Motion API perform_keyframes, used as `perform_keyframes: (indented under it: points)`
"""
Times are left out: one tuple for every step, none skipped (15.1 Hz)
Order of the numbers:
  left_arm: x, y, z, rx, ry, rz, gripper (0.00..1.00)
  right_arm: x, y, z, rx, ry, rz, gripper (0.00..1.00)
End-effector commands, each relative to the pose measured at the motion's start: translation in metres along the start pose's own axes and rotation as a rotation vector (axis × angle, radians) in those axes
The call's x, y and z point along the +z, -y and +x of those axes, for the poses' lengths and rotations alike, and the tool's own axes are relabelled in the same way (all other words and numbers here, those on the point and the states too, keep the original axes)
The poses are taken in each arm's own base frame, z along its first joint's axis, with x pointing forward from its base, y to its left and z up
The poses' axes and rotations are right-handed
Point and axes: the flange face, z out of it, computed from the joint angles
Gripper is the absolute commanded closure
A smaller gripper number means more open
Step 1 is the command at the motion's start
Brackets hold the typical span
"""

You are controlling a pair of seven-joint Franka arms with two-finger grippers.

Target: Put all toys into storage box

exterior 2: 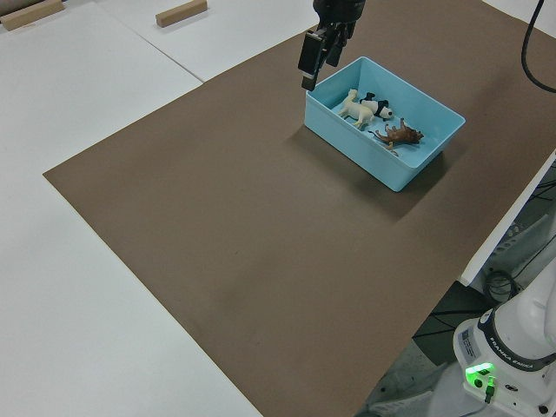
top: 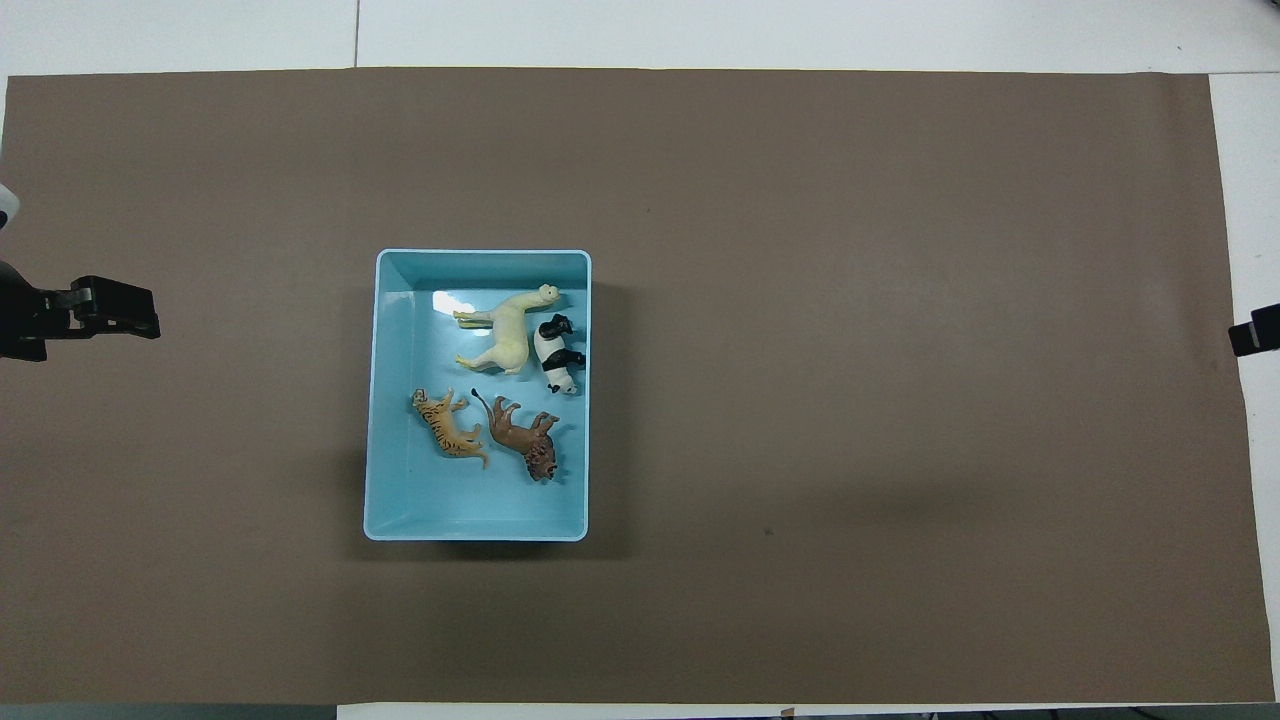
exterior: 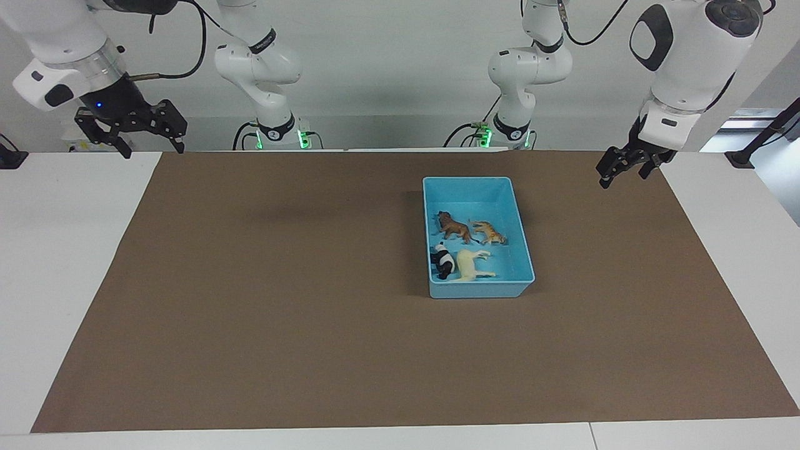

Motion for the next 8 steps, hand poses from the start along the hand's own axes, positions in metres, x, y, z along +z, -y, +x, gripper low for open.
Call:
perform_keyframes:
  points:
    - [0.002,0.002,0.0,0.017,0.031,-0.014,0.0,0.023,-0.003,-0.01,-0.01,-0.025,-0.013,0.0]
    - [0.001,0.001,0.0,0.018,0.03,-0.016,0.0,0.023,-0.008,-0.01,-0.002,-0.028,-0.015,0.0]
    - [-0.001,0.002,0.001,0.016,0.027,-0.023,0.0,0.018,-0.013,-0.009,0.006,-0.034,-0.02,0.0]
    - [-0.004,0.001,0.001,0.013,0.026,-0.032,0.0,0.012,-0.024,-0.009,0.024,-0.038,-0.03,0.0]
    - [-0.005,0.0,0.0,0.014,0.029,-0.032,0.0,0.009,-0.017,-0.004,0.009,-0.035,-0.044,0.0]
    - [-0.007,0.0,0.001,0.014,0.029,-0.032,0.0,0.002,-0.013,-0.001,-0.001,-0.038,-0.076,0.0]
    - [-0.009,0.0,0.001,0.014,0.033,-0.031,0.0,0.001,-0.011,-0.001,-0.004,-0.037,-0.092,0.0]
    - [-0.01,0.0,0.003,0.014,0.044,-0.03,0.0,0.002,-0.01,-0.001,-0.002,-0.035,-0.089,0.0]
